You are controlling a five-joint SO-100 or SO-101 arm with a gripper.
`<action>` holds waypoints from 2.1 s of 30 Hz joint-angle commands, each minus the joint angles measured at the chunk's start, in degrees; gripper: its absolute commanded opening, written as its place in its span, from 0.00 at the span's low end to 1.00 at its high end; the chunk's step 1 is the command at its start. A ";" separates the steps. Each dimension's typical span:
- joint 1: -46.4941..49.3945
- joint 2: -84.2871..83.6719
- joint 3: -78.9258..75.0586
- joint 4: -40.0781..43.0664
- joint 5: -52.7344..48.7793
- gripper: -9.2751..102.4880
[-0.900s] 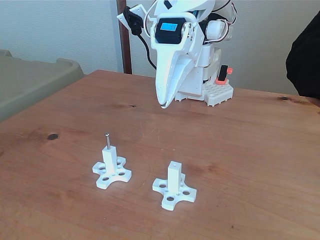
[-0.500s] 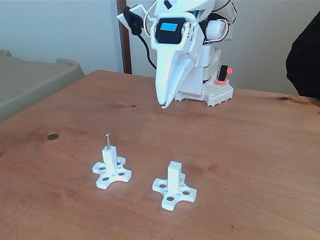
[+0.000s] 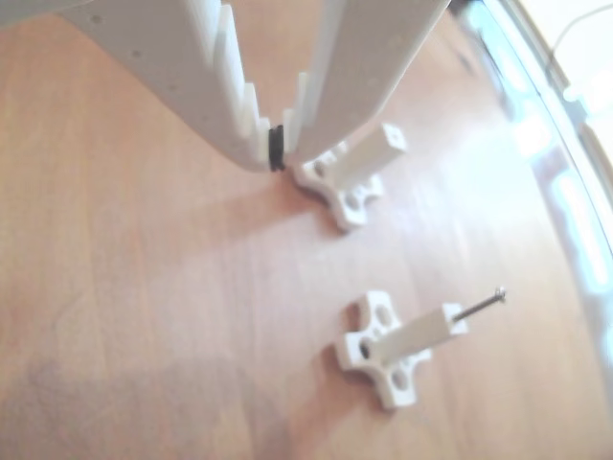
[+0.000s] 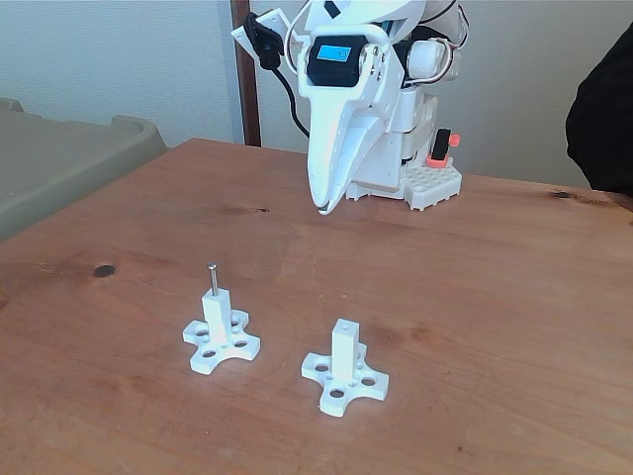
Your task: Grab the screw and set it in the hole.
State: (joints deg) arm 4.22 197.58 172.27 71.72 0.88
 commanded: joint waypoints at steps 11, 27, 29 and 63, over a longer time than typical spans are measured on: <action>0.18 1.14 -0.35 3.78 0.44 0.04; 0.18 1.14 -0.35 3.78 0.44 0.04; 0.00 1.14 -0.35 3.78 0.26 0.05; 3.69 -27.60 -22.06 -1.14 -2.64 0.04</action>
State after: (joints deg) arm 7.73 176.13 159.87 71.63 -1.58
